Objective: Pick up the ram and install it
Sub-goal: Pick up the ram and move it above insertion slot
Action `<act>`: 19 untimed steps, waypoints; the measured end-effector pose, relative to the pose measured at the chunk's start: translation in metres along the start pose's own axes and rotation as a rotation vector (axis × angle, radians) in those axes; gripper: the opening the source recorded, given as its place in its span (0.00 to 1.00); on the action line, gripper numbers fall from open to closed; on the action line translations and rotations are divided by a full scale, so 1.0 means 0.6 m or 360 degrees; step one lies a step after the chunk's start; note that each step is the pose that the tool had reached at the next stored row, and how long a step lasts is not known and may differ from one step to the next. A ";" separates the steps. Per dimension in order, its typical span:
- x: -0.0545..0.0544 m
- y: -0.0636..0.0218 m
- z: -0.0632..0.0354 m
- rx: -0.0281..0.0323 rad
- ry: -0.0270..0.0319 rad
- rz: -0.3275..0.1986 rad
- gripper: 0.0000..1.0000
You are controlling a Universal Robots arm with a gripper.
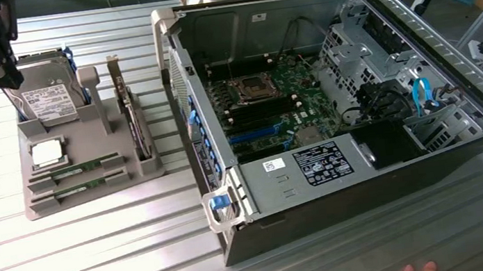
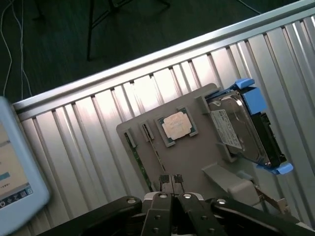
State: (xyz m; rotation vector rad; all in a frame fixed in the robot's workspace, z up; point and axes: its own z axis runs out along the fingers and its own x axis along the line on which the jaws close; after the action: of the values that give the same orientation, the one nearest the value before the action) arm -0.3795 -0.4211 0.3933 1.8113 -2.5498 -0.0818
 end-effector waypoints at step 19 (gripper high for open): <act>0.000 0.000 0.000 -0.00069 0.00133 -0.0253 0.11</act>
State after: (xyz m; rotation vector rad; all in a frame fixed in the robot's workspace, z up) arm -0.3795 -0.4211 0.3933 2.0053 -2.3935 -0.0810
